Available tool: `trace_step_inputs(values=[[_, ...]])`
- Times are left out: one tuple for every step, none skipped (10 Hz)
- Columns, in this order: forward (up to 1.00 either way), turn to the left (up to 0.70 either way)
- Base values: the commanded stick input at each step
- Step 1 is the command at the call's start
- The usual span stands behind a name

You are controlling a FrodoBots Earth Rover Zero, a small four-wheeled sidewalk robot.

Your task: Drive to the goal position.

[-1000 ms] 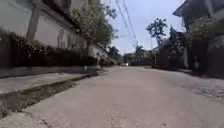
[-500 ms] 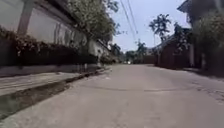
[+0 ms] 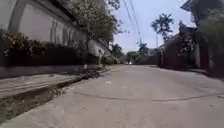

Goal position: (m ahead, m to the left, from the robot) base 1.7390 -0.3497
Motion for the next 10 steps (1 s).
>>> trace_step_inputs(values=[[1.0,0.0],[1.0,0.0],[1.0,0.0],[1.0,0.0],[1.0,0.0],[1.0,-0.15],[1.0,-0.33],[1.0,-0.4],[1.0,-0.4],[1.0,-0.4]])
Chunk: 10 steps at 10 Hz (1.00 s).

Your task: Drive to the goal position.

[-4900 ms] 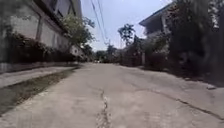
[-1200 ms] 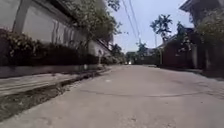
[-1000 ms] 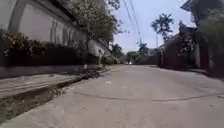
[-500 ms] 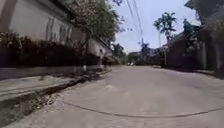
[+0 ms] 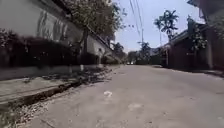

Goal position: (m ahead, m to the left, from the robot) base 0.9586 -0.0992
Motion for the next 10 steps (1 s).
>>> trace_step_inputs(values=[[1.0,-0.4],[1.0,-0.4],[1.0,-0.29],[1.0,-0.09],[1.0,0.0],[1.0,0.0],[1.0,0.0],[1.0,0.0],[1.0,0.0],[1.0,0.0]])
